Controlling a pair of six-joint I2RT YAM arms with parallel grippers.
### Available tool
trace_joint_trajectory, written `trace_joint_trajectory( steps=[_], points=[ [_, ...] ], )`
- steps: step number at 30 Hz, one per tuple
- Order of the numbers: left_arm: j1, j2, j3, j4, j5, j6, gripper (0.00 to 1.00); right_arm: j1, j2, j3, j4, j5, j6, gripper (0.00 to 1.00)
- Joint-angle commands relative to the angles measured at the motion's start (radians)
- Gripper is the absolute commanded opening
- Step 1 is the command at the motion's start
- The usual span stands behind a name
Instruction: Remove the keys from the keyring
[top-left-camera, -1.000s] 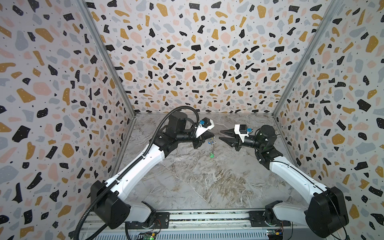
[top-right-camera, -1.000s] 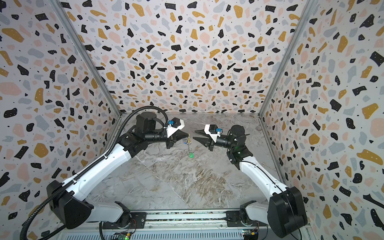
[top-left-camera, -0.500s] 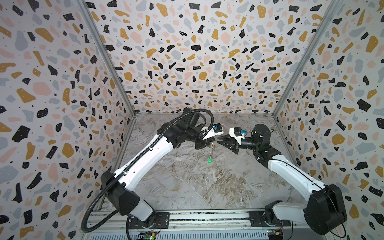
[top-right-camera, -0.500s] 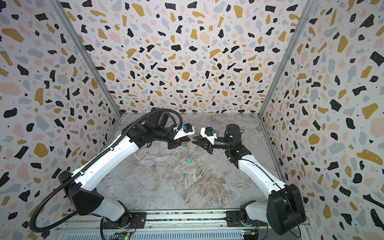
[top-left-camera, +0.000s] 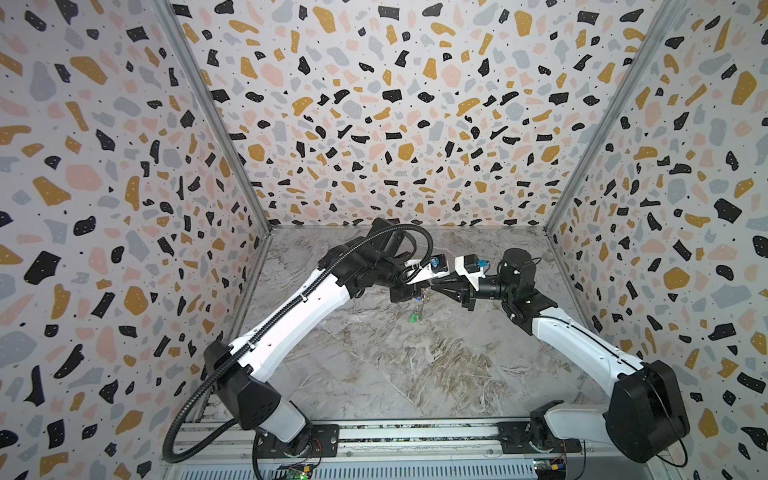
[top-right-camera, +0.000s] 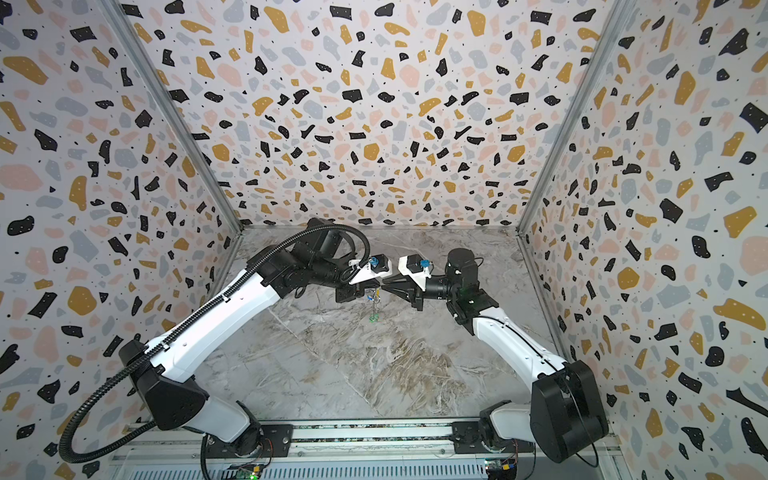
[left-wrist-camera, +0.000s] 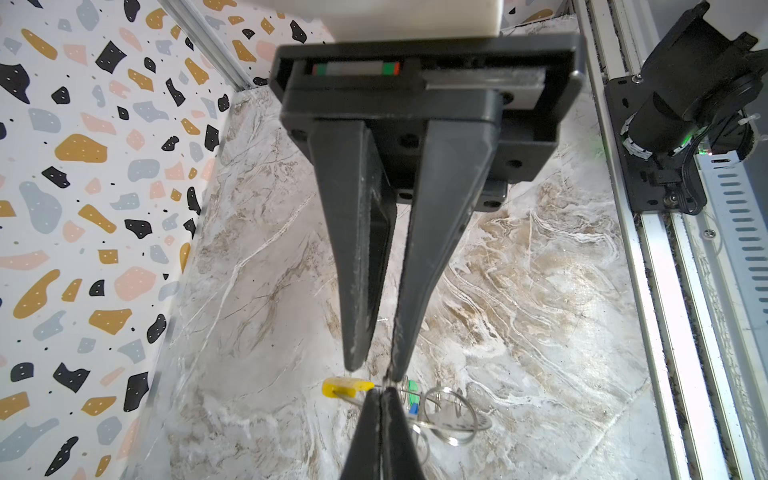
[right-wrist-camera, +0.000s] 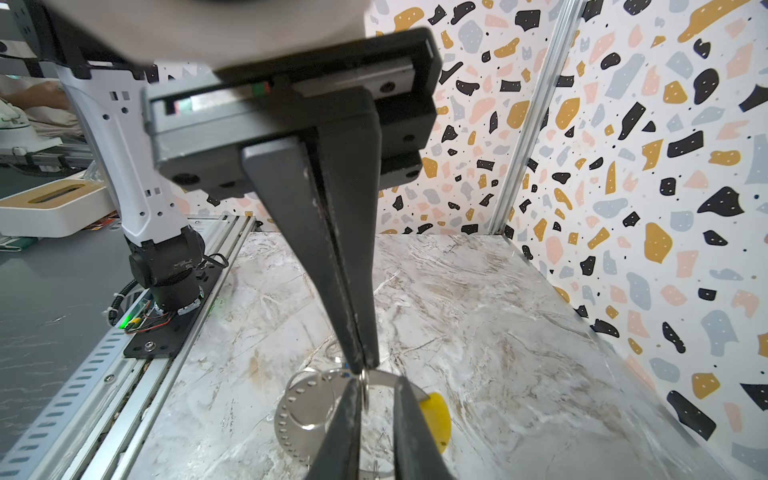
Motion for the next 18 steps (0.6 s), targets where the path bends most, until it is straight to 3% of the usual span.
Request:
trace_joint_trajectory(
  steps=[1, 6, 15, 16, 18],
  points=[
    [-0.008, -0.005, 0.029, 0.018, 0.004, 0.009, 0.0, 0.005, 0.001, 0.024, 0.007, -0.018, 0.016, 0.17],
    [-0.013, -0.004, 0.026, 0.019, 0.009, 0.017, 0.0, 0.01, 0.008, 0.025, 0.013, -0.021, 0.019, 0.15],
    [-0.018, 0.008, 0.023, 0.01, -0.004, 0.031, 0.0, 0.011, 0.005, 0.019, 0.025, -0.025, 0.021, 0.0],
    [-0.014, 0.001, 0.02, 0.022, -0.006, 0.02, 0.06, 0.011, 0.005, 0.015, 0.031, -0.027, 0.022, 0.0],
    [0.023, -0.034, -0.036, 0.115, 0.039, -0.027, 0.29, 0.01, 0.006, 0.003, 0.056, -0.026, 0.041, 0.0]
  ],
)
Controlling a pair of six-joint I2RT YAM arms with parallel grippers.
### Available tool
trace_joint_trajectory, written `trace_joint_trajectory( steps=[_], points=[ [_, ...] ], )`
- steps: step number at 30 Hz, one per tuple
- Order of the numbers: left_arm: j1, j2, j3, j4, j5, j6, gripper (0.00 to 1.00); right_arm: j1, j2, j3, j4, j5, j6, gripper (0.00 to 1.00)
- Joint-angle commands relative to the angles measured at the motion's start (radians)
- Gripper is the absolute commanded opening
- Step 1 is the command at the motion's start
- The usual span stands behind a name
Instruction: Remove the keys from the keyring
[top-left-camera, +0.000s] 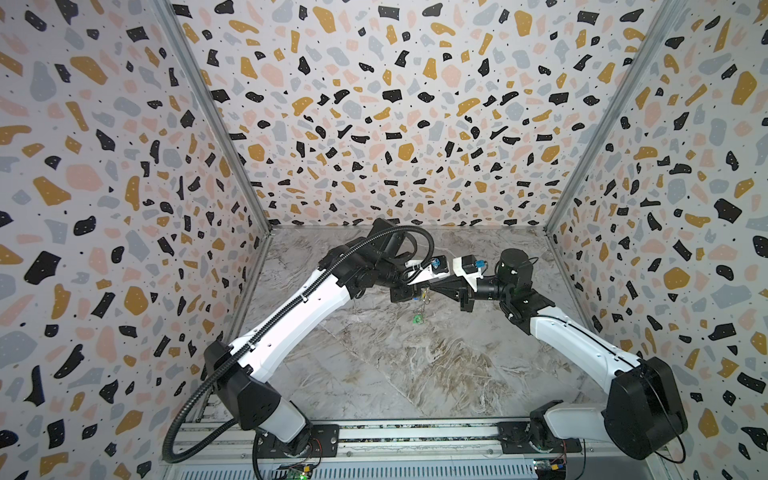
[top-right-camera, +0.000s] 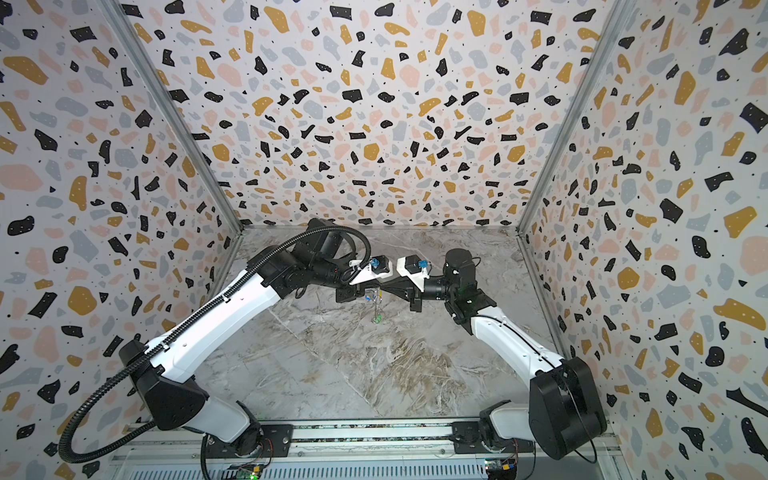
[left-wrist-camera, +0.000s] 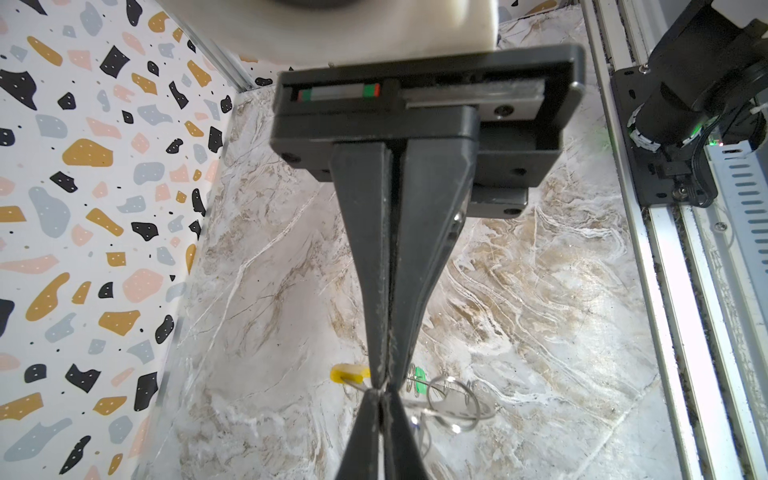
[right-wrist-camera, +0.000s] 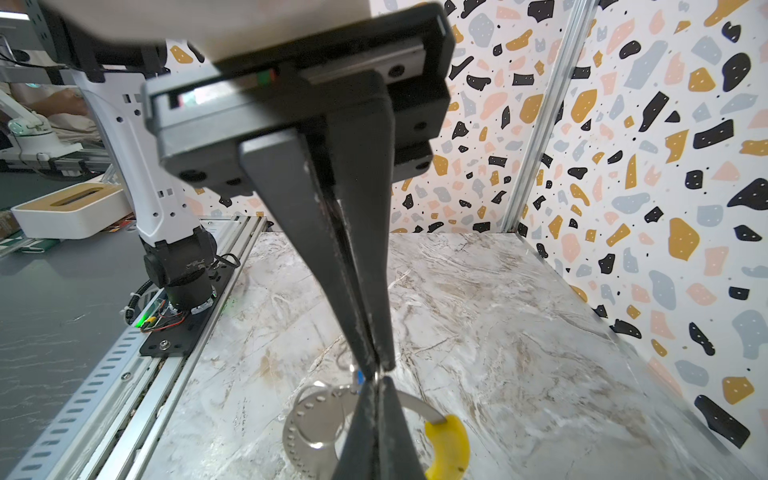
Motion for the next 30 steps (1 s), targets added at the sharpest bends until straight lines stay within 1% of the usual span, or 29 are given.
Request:
trace_joint_trajectory(
  steps=[1, 2, 4, 7, 10, 16, 18, 21, 24, 26, 28, 30],
  points=[
    [0.048, -0.064, -0.078, 0.168, 0.082, -0.066, 0.34, 0.005, -0.004, -0.009, 0.078, -0.009, 0.045, 0.0],
    [0.07, -0.101, -0.132, 0.25, 0.115, -0.103, 0.4, 0.005, -0.004, -0.019, 0.111, -0.013, 0.064, 0.0],
    [0.103, -0.175, -0.25, 0.414, 0.133, -0.186, 0.44, 0.005, -0.005, -0.035, 0.168, -0.015, 0.099, 0.0],
    [0.131, -0.265, -0.401, 0.611, 0.111, -0.284, 0.47, 0.005, -0.001, -0.05, 0.226, -0.015, 0.136, 0.0],
    [0.139, -0.314, -0.498, 0.724, 0.112, -0.363, 0.48, 0.006, 0.004, -0.05, 0.242, -0.02, 0.146, 0.0],
    [0.139, -0.348, -0.617, 0.797, 0.186, -0.447, 0.49, 0.006, 0.012, -0.053, 0.279, -0.013, 0.164, 0.0],
    [0.139, -0.367, -0.675, 0.856, 0.196, -0.48, 0.49, 0.006, 0.013, -0.056, 0.3, -0.014, 0.174, 0.0],
    [0.139, -0.394, -0.728, 0.89, 0.168, -0.492, 0.49, 0.006, 0.013, -0.056, 0.319, -0.014, 0.185, 0.0],
    [0.139, -0.388, -0.74, 0.91, 0.177, -0.504, 0.49, 0.006, 0.014, -0.057, 0.327, -0.012, 0.191, 0.0],
    [0.139, -0.372, -0.741, 0.933, 0.189, -0.518, 0.46, 0.009, 0.012, -0.059, 0.331, -0.011, 0.192, 0.0],
    [0.139, -0.357, -0.743, 0.958, 0.21, -0.536, 0.4, 0.011, 0.011, -0.06, 0.332, -0.003, 0.191, 0.0],
    [0.137, -0.347, -0.748, 0.977, 0.222, -0.554, 0.37, 0.013, 0.01, -0.06, 0.336, 0.001, 0.194, 0.0]
  ],
)
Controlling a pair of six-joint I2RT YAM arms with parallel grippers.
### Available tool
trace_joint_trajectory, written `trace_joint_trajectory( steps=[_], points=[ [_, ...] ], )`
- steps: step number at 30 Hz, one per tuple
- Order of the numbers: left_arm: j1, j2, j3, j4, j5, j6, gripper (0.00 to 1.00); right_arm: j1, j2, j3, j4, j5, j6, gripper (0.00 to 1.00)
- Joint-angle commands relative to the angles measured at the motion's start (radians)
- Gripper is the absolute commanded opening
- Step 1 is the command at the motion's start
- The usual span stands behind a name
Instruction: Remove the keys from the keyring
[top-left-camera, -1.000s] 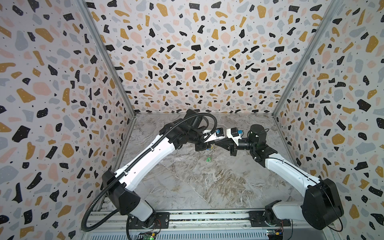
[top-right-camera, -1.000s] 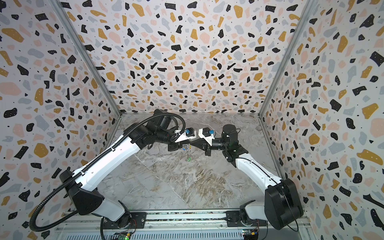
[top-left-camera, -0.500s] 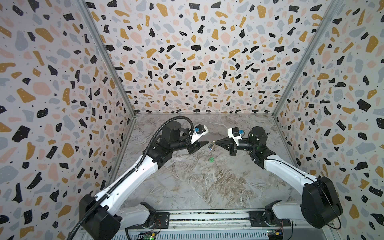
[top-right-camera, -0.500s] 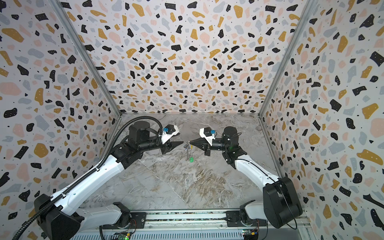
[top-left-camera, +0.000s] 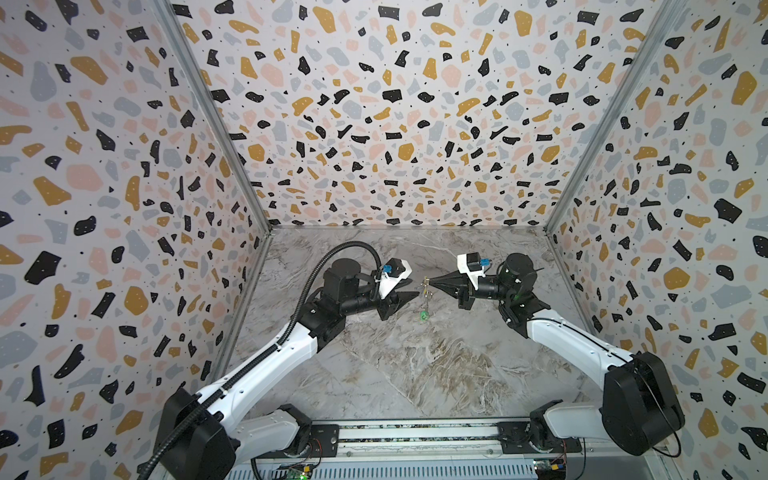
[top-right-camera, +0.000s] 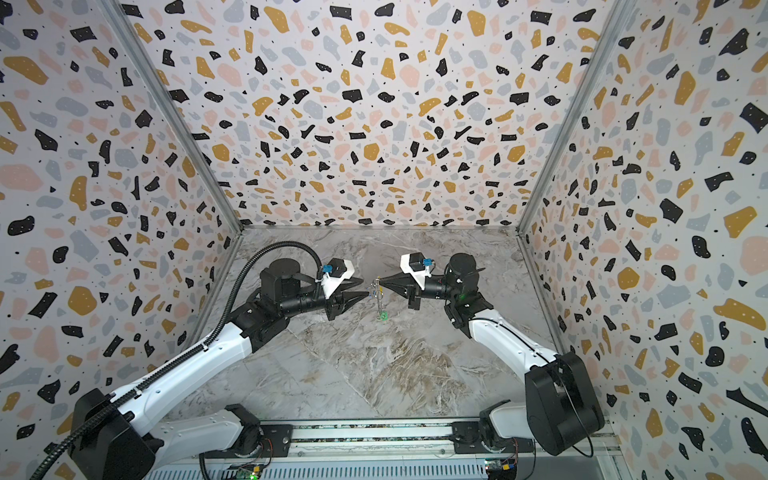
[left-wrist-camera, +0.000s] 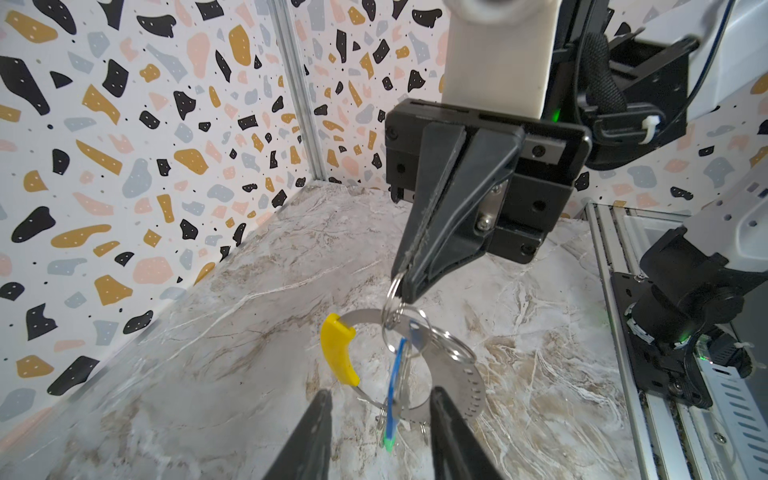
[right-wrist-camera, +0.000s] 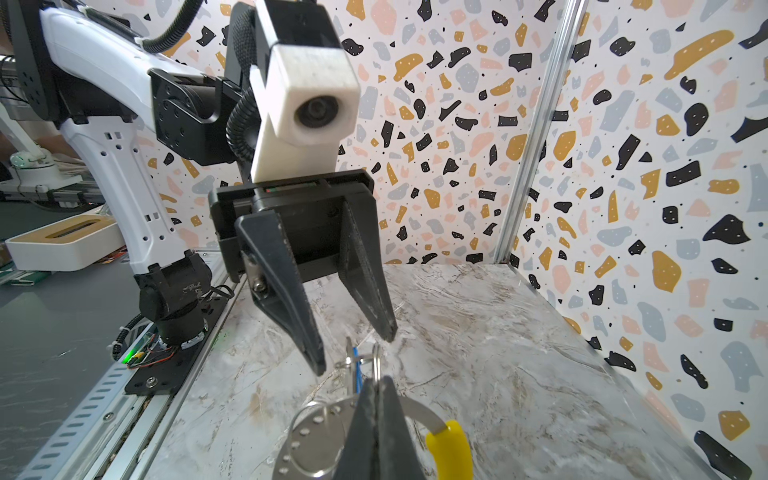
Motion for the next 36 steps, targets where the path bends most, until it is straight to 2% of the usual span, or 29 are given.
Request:
trace_joint_trajectory(
  steps=[1, 6, 9, 21, 36],
  points=[
    [-0.002, 0.016, -0.011, 0.106, 0.046, -0.05, 0.37, 0.01, -0.009, 0.0, 0.048, 0.002, 0.016, 0.0],
    [-0.004, 0.027, -0.023, 0.133, 0.055, -0.054, 0.37, 0.014, -0.01, -0.004, 0.068, 0.01, 0.028, 0.0],
    [-0.011, 0.038, -0.018, 0.125, 0.067, -0.056, 0.33, 0.015, -0.011, -0.004, 0.083, 0.02, 0.034, 0.0],
    [-0.026, 0.067, 0.011, 0.102, 0.117, -0.03, 0.0, 0.021, 0.001, -0.008, 0.18, 0.042, 0.087, 0.0],
    [-0.031, 0.173, 0.156, -0.105, 0.142, 0.054, 0.0, 0.04, 0.012, -0.04, 0.293, 0.058, 0.133, 0.0]
  ],
)
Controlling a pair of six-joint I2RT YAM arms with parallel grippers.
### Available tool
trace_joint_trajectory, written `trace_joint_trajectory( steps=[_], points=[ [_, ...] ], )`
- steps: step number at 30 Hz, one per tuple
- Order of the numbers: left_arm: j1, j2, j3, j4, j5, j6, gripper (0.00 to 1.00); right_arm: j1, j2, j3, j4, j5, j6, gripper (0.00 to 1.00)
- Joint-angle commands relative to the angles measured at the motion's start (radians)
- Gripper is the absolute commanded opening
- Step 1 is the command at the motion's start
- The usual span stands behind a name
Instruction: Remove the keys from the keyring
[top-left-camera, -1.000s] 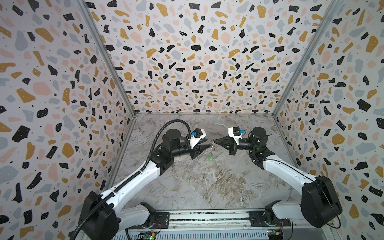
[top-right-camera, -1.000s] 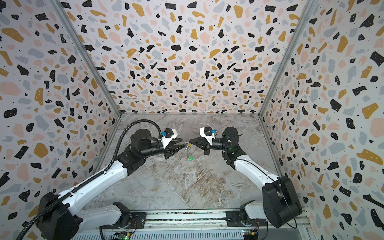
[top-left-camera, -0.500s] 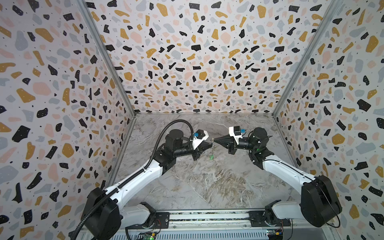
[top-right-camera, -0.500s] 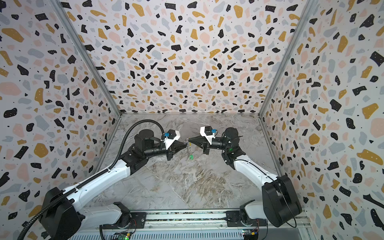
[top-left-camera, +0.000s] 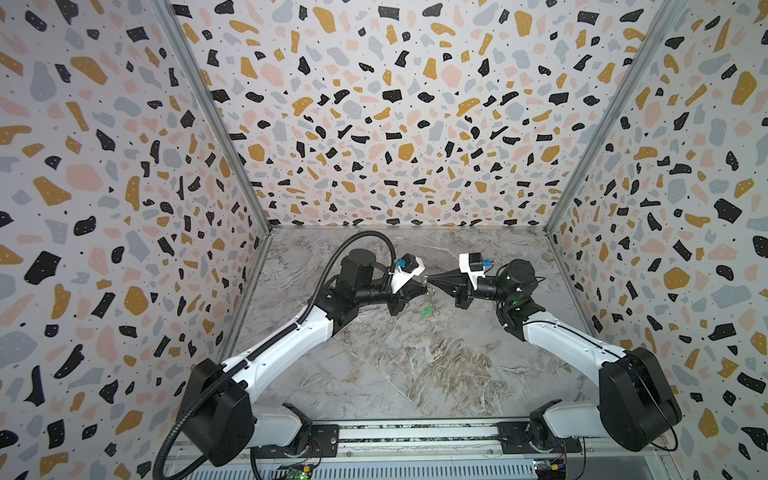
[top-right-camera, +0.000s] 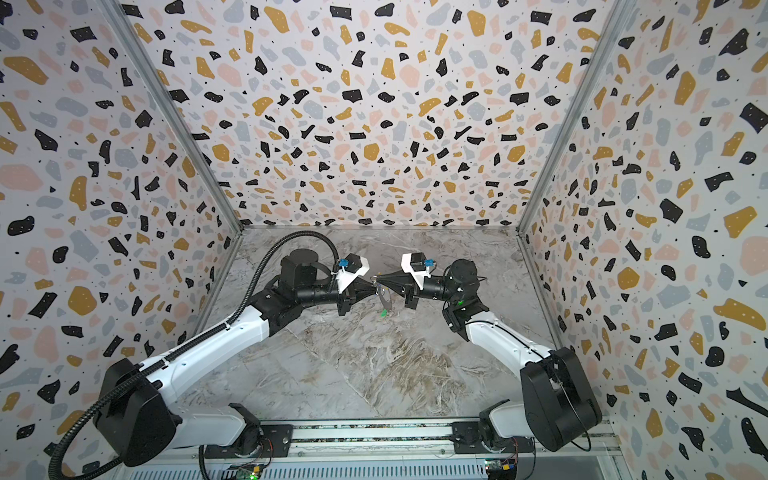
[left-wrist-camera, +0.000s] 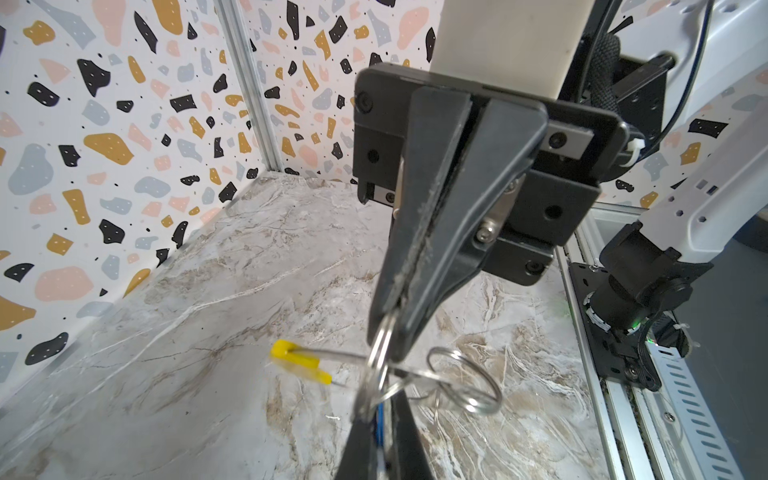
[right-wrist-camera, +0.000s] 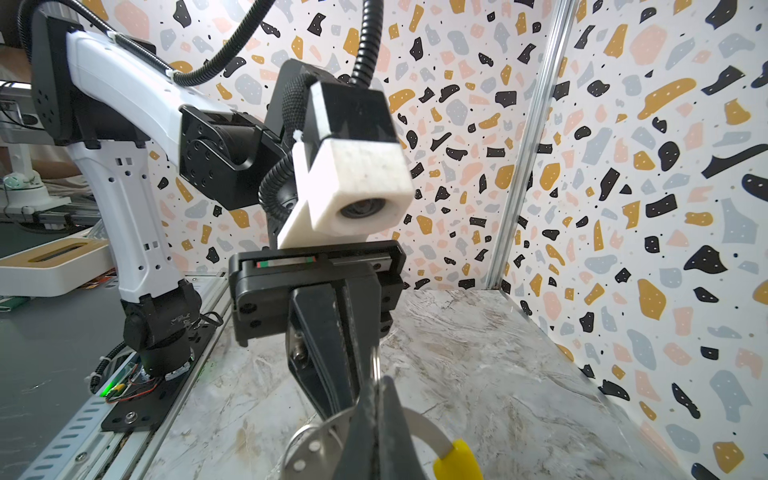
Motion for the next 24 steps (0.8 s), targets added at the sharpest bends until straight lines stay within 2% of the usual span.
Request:
trace_joint_trajectory(
  steps=[1, 7, 10, 12, 15, 20, 24],
  points=[
    [-0.008, 0.015, 0.044, -0.044, 0.035, 0.033, 0.0, 0.015, -0.01, -0.002, 0.067, -0.001, 0.016, 0.0],
    [-0.014, 0.039, 0.084, -0.084, 0.042, 0.047, 0.0, 0.02, -0.007, -0.014, 0.084, 0.004, 0.018, 0.0],
    [-0.013, 0.024, 0.08, -0.089, 0.0, 0.054, 0.03, 0.017, -0.016, -0.02, 0.081, 0.01, 0.01, 0.0],
    [-0.01, 0.0, 0.068, -0.091, -0.035, 0.063, 0.24, 0.011, -0.019, -0.022, 0.077, 0.005, 0.011, 0.0],
    [0.001, -0.062, 0.032, -0.074, -0.08, 0.075, 0.36, 0.003, -0.022, -0.021, 0.078, -0.005, 0.011, 0.0],
    [0.003, -0.224, -0.126, 0.113, -0.184, 0.058, 0.39, 0.0, -0.008, -0.009, 0.079, -0.03, 0.022, 0.0],
    [0.002, -0.265, -0.145, 0.135, -0.183, 0.051, 0.35, 0.0, -0.004, -0.006, 0.084, -0.036, 0.024, 0.0]
  ],
)
